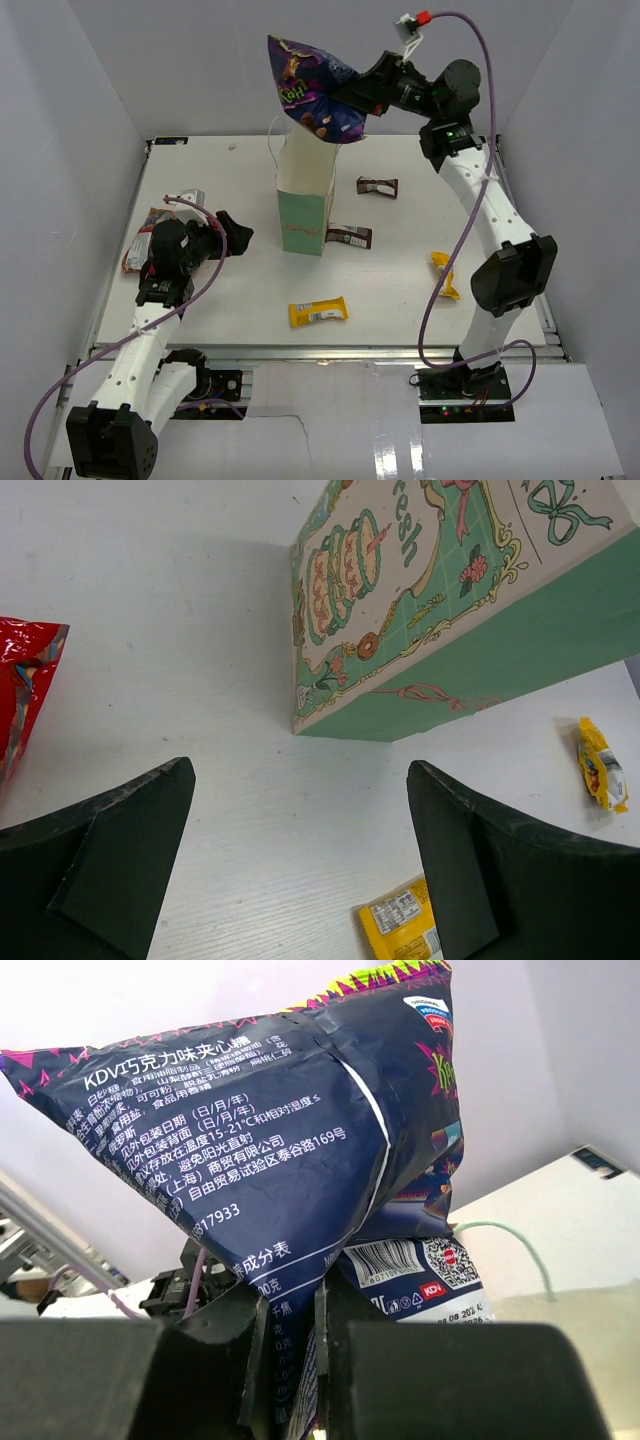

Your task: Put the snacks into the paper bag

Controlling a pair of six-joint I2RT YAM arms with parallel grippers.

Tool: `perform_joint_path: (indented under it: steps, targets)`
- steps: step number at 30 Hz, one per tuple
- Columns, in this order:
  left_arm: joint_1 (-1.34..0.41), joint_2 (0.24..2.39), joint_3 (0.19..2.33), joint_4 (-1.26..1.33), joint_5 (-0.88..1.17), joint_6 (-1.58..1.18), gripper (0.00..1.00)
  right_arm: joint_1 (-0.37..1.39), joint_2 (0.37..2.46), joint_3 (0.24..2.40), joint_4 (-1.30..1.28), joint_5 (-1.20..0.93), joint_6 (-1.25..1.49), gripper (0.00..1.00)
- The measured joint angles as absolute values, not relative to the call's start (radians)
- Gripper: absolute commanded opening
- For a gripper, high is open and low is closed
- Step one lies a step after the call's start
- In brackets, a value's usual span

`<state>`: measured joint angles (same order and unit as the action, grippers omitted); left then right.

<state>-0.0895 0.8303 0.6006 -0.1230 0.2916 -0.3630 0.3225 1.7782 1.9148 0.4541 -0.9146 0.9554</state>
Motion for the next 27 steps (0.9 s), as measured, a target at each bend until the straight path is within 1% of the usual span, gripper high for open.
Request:
perform_joint_path:
  steps: [5, 10, 27]
  targets:
    - [-0.079, 0.844, 0.605, -0.128, 0.288, -0.359, 0.98, 0.395, 1.873, 1.926, 0.475, -0.912, 0.942, 0.08]
    - [-0.068, 0.848, 0.605, -0.128, 0.289, -0.358, 0.98, 0.398, 1.937, 1.917, 0.474, -0.906, 0.924, 0.08]
    - [-0.061, 0.849, 0.605, -0.128, 0.315, -0.358, 0.98, 0.415, 1.94, 1.735, 0.525, -0.853, 0.859, 0.08]
